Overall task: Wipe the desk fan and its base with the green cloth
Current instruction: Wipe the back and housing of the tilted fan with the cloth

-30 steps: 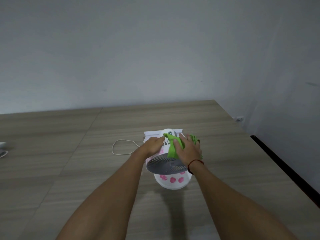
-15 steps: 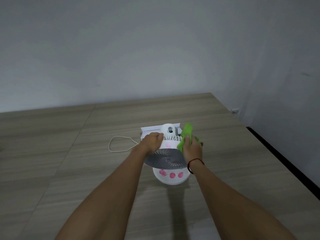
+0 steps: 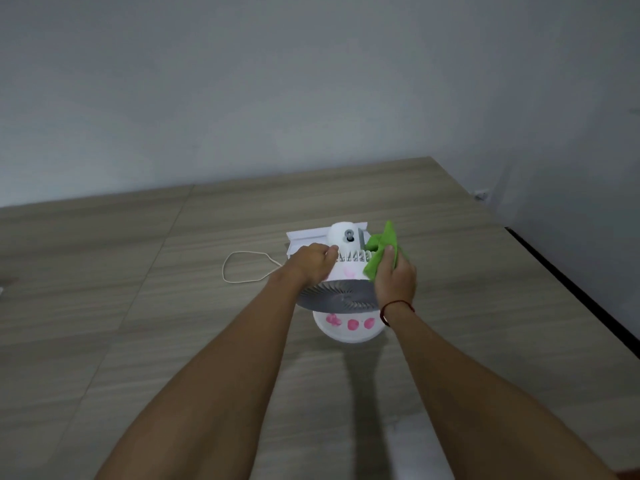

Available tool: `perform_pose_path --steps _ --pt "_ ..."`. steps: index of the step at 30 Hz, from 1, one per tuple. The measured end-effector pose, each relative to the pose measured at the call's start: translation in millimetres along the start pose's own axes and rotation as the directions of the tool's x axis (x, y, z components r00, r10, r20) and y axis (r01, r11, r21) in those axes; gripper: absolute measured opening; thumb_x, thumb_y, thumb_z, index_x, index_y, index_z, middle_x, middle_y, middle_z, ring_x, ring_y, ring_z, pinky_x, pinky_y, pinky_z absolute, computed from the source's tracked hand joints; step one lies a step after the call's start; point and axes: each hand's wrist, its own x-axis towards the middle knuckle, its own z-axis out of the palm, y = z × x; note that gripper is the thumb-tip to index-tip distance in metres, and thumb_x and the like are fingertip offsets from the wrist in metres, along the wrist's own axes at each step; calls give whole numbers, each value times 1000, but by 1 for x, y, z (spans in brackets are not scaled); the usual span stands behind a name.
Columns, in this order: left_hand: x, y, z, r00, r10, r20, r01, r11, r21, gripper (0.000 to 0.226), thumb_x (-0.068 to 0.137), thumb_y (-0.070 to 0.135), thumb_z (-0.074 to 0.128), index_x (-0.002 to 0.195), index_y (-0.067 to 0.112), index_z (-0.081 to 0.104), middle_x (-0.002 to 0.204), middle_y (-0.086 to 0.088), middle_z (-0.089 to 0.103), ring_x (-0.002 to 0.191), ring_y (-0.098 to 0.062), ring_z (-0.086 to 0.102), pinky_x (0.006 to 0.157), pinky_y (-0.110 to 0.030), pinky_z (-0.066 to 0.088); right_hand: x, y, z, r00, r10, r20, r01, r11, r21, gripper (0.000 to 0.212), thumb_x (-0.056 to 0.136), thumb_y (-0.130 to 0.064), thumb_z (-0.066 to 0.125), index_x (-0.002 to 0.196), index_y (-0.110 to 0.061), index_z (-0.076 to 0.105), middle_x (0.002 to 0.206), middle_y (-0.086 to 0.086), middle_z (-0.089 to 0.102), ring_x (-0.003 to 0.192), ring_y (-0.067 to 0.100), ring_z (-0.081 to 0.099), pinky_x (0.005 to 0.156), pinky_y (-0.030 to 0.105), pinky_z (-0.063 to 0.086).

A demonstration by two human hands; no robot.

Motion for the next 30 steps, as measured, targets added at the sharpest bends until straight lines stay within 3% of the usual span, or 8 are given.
perform_pose_path --steps 3,8,11,14,17,20,26,30 --pt "2 -4 3 1000 -8 -21 8 1000 -17 47 100 35 25 66 11 47 101 -23 64 96 -38 56 83 -38 40 6 9 4 960 274 -62 -260 950 172 43 98 -32 34 110 -5 66 110 21 68 103 38 61 91 42 48" --pt "4 -12 2 999 -27 -38 25 997 -72 49 100 36 26 88 3 60 106 -24 65 101 -37 57 79 -35 38 15 32 1 735 630 251 -669 612 421 35 87 -17 49 117 -7 64 112 14 63 96 27 58 81 38 46" --pt "6 -12 0 999 -17 -46 13 996 -90 50 100 34 26 86 1 60 105 -25 65 100 -39 57 75 -33 34 20 21 4 817 570 88 -569 770 289 38 93 -22 41 112 2 63 109 22 63 100 34 59 82 37 44" --pt "7 -12 0 999 -25 -33 22 994 -103 48 100 35 25 80 6 57 99 -24 64 100 -38 57 75 -34 35 14 -9 5 958 288 6 -288 957 40 49 97 -35 30 111 -2 63 115 24 63 110 37 56 99 45 42" --pt "10 -9 1 998 -39 -52 33 993 -117 49 100 36 26 83 5 60 100 -23 65 100 -38 58 78 -36 39 3 -28 14 998 -13 56 22 986 -167 45 98 -35 31 109 -7 64 114 18 64 118 32 51 108 47 32" --pt "11 -10 3 998 -36 -52 29 993 -113 48 99 36 27 74 8 57 88 -18 64 92 -35 58 76 -36 40 2 -30 16 988 -115 103 136 964 -228 39 98 -32 35 111 -9 65 114 15 65 119 31 49 109 45 30" --pt "8 -13 8 994 -19 -107 5 991 -132 48 98 35 32 53 20 39 67 -6 50 70 -26 47 66 -32 35 18 -8 0 975 206 79 -209 978 26 43 98 -30 36 98 0 68 103 25 68 100 39 61 85 41 47" --pt "8 -17 9 995 -2 -99 -14 988 -157 47 98 32 32 54 20 38 58 1 45 66 -23 44 64 -32 34 36 13 -5 818 521 244 -567 801 190 35 92 -22 43 107 -4 69 110 17 67 96 33 63 81 39 49"
